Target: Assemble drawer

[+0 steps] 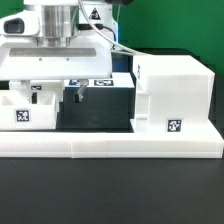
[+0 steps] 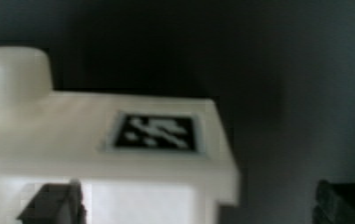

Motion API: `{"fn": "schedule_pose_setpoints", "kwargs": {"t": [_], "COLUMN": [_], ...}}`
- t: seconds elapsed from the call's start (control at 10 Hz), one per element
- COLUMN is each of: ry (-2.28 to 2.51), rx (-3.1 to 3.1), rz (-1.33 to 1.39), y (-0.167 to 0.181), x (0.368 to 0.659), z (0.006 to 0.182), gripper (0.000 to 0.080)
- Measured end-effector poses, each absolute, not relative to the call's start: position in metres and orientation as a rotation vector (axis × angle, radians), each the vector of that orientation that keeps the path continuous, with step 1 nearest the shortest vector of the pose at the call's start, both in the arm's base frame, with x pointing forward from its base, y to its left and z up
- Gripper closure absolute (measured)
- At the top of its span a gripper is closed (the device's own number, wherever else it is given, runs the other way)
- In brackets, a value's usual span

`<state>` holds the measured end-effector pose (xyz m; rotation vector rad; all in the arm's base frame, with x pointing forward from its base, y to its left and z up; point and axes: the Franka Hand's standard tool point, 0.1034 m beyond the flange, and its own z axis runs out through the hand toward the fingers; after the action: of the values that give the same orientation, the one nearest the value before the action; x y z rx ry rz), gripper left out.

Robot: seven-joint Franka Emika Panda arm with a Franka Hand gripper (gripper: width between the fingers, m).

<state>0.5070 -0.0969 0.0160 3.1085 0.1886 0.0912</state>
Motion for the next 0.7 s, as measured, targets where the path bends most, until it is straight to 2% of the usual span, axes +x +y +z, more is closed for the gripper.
{"fn": "schedule_pose_setpoints", "kwargs": {"t": [0.2,0.6,0.7], "ry": [0.197,0.198,0.197], "rx": [3.1,3.1,3.1], "rz": [0.087,0.101,0.107], "y": [-0.1,-0.0969,-0.0976], "x": [0.5034,0.509,0.5114], "z": [0.0088,0.0086,0.0098], "gripper": [0.015,0.015,0.0178]}}
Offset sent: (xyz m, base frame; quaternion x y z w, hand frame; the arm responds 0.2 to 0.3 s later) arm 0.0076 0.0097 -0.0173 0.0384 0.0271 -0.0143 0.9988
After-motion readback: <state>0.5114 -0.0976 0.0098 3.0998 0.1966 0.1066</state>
